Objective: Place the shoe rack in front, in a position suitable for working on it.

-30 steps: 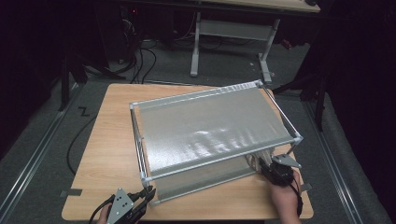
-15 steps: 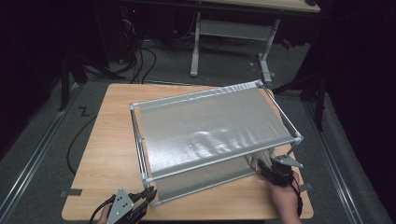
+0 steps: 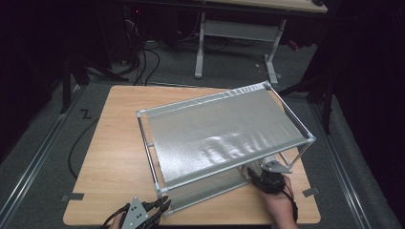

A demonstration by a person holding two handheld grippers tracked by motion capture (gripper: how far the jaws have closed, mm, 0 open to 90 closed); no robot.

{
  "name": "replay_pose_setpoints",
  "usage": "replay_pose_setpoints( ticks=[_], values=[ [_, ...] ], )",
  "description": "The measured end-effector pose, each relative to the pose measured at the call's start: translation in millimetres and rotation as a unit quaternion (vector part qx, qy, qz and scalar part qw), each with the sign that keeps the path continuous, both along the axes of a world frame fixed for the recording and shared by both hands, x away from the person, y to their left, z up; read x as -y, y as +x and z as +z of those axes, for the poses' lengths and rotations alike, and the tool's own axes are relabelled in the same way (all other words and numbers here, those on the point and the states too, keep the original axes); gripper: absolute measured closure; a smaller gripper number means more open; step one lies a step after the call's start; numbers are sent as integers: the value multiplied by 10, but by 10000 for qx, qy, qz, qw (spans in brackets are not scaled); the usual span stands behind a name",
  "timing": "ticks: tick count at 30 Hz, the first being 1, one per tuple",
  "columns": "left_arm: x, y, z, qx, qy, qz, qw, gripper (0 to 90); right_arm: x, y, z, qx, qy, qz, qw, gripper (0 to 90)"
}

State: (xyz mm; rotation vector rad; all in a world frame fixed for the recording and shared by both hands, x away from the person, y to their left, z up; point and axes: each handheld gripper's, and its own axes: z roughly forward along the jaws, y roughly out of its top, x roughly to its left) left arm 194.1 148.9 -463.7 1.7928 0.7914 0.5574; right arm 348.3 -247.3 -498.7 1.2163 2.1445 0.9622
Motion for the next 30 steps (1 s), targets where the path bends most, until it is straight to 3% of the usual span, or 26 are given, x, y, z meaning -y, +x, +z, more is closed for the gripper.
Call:
replay_pose_setpoints(
  ticks=[4, 6, 8, 17, 19, 20, 23, 27, 30],
  values=[
    [16, -1, 5, 35, 59, 48, 10000, 799, -341, -127, 2, -108, 33, 413, 9991, 560],
    [24, 1, 10, 57, 106, 39, 9999, 799, -511, -179, 1, -17, -48, 797, 9968, 558],
    [38, -6, 13, 65, 141, 74, 9999, 799, -689, -255, 2, -126, 30, 976, 9951, 556],
    [33, 5, 10, 24, 81, 34, 10000, 801, -1273, -495, -10, -47, 38, 1907, 9816, 555],
    [31, 5, 8, 32, 77, 32, 10000, 801, -1373, -550, -9, -35, 50, 2042, 9789, 555],
    [32, 4, 6, 41, 77, 37, 10000, 800, -1420, -592, -3, -108, 54, 2032, 9791, 555],
    [39, 5, 3, 57, 75, 35, 9999, 799, -1552, -682, 8, -164, 94, 2244, 9743, 554],
    [52, 3, 0, 57, 60, 42, 10000, 799, -1704, -800, 21, -243, 259, 2698, 9623, 541],
    [53, 3, 0, 54, 53, 40, 10000, 798, -1811, -903, 14, -230, 213, 2988, 9538, 518]
  ],
)
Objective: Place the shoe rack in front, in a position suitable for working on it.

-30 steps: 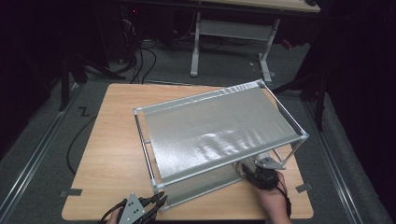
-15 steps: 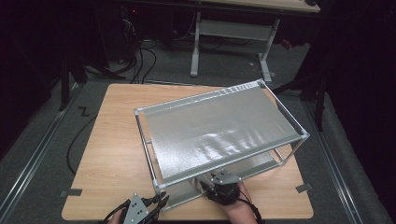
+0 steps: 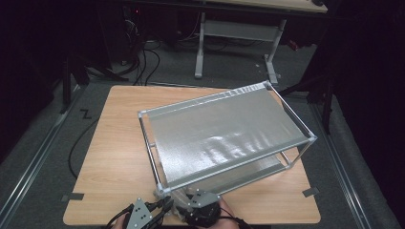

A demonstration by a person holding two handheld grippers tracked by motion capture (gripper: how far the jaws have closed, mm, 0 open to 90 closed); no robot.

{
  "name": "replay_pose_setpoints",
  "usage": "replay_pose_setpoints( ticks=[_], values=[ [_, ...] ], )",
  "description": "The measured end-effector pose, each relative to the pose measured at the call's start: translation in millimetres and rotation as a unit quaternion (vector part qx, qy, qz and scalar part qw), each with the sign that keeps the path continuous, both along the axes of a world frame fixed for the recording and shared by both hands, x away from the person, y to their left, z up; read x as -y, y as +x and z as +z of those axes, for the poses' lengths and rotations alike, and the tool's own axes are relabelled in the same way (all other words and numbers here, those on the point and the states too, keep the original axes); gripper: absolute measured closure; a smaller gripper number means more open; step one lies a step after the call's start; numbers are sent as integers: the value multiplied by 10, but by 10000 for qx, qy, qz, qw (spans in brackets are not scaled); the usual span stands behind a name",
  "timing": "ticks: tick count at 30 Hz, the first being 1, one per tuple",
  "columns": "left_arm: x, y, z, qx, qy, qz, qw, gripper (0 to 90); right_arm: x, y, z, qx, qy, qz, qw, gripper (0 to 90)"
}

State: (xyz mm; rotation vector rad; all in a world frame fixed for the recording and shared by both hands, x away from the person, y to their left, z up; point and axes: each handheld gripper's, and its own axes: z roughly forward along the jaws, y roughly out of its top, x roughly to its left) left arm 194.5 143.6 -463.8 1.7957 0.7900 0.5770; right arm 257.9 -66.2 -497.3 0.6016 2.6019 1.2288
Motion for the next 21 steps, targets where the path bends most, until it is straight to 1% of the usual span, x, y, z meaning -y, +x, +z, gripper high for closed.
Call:
replay_pose_setpoints(
  ticks=[2, 3, 7, 12, 14, 15, 18, 20, 21],
  values=[
    [-1, 1, 1, -8, -4, -3, 10000, 798, -47, -62, -5, 128, -88, -10, 9999, 517],
    [-2, 1, 0, -7, -7, -7, 10000, 798, -51, -61, -1, 161, -103, 44, 9998, 518],
    [-2, 2, -1, -7, -2, -12, 10000, 797, -19, -10, 5, 41, -47, -35, 10000, 534],
    [-4, 3, -4, -2, 5, -22, 10000, 796, 34, 30, 8, 11, -10, -98, 10000, 549],
    [-5, 4, -4, -7, -1, -24, 10000, 797, 60, 45, 9, 20, -9, -177, 9998, 555],
    [-5, 3, -4, -8, -4, -21, 10000, 797, 84, 64, 8, 77, -29, -225, 9997, 559],
    [-4, 2, -4, -15, -12, -12, 10000, 797, 145, 117, 3, 44, -3, -434, 9990, 560],
    [-4, 2, -4, -18, -12, -10, 10000, 797, 215, 166, -1, 61, -43, -581, 9983, 560],
    [-5, 2, -3, -18, -11, -11, 10000, 797, 260, 189, -2, 27, -37, -676, 9977, 560]
  ],
)
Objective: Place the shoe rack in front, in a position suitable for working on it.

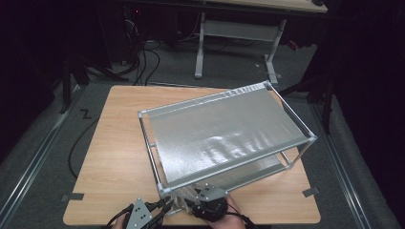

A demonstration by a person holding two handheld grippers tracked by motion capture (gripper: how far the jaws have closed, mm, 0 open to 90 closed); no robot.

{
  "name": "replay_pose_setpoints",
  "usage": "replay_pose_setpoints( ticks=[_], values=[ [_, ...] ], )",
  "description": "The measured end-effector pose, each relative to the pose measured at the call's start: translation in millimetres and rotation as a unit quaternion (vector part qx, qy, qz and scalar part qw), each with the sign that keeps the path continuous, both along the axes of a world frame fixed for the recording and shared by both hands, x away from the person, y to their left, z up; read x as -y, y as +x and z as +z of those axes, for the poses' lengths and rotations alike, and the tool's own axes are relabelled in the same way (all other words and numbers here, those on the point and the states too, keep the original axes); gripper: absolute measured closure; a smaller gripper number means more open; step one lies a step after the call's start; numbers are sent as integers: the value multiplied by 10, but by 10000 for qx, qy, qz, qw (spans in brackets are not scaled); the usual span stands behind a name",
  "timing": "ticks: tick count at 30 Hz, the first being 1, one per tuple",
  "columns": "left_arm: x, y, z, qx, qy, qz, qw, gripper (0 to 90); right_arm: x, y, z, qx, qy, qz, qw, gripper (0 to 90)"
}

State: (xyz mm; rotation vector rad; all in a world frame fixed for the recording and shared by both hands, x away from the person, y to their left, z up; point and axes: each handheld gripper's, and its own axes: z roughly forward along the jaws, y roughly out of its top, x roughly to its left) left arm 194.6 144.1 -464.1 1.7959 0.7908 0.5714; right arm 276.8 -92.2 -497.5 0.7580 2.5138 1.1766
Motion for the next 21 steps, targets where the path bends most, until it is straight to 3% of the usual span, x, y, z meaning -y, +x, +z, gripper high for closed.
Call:
replay_pose_setpoints(
  ticks=[8, 13, 17, 21],
  values=[
    [2, 13, 0, -3, -14, 2, 10000, 797, 366, 211, -23, 239, -122, -505, 9984, 555],
    [-7, 34, 1, -19, -37, -6, 10000, 798, 703, 346, -12, 281, -238, -995, 9944, 554],
    [-14, 48, 3, -31, -44, 2, 10000, 799, 1060, 479, -5, 245, -256, -1523, 9877, 554],
    [-19, 57, 4, -30, -45, 11, 10000, 799, 1444, 622, 1, 249, -255, -2079, 9775, 553]
  ],
)
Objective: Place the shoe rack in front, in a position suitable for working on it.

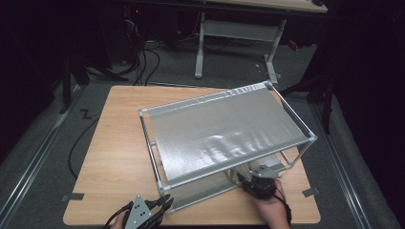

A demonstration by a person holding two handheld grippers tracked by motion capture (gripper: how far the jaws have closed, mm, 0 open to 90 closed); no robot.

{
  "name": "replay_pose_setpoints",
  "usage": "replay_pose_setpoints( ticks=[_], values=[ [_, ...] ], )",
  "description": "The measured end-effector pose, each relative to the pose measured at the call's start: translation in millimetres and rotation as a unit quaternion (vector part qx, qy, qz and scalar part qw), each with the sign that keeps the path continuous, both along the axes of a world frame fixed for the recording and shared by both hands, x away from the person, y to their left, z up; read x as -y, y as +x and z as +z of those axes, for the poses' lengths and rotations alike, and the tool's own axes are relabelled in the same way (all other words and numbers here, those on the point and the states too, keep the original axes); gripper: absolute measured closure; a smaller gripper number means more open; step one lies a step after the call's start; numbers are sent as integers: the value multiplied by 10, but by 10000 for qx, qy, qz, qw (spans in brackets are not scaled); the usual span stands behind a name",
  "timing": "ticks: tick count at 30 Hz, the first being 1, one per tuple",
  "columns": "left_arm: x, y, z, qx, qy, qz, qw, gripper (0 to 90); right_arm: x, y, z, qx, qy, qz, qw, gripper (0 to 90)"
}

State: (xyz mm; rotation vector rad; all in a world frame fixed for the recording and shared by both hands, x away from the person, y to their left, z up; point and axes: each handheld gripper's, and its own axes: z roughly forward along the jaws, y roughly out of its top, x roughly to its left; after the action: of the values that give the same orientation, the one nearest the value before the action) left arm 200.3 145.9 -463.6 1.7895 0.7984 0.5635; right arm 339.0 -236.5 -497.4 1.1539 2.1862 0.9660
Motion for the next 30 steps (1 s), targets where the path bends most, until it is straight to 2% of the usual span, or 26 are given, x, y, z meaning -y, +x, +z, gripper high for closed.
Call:
replay_pose_setpoints(
  ticks=[1, 3, 6, 10, 12, 17, 20, 22, 30],
  values=[
    [-2, 4, 1, -3, 2, 5, 10000, 799, 50, 15, -5, -57, 79, -157, 9998, 553],
    [-7, 9, 1, -1, 3, 18, 10000, 799, 196, 70, -7, 5, 60, -306, 9995, 553],
    [-21, 13, 2, -1, 17, 41, 10000, 799, 369, 120, 1, 97, -68, -605, 9981, 553],
    [-43, 23, 1, -16, -12, 95, 10000, 800, 582, 173, 1, 203, -125, -1016, 9945, 552],
    [-51, 28, 1, -20, -23, 89, 10000, 800, 698, 201, 1, 210, -74, -1229, 9922, 553],
    [-51, 27, 1, -19, -20, 91, 10000, 800, 869, 235, 6, 267, -29, -1553, 9875, 552],
    [-46, 22, 4, -9, 16, 108, 9999, 800, 879, 236, 9, 279, -22, -1637, 9861, 551],
    [-45, 21, 4, -11, 13, 105, 9999, 800, 861, 241, 4, 286, -60, -1622, 9863, 550],
    [-38, 9, 3, 0, 24, 87, 10000, 801, 729, 234, -5, 189, -69, -1316, 9911, 545]
  ],
)
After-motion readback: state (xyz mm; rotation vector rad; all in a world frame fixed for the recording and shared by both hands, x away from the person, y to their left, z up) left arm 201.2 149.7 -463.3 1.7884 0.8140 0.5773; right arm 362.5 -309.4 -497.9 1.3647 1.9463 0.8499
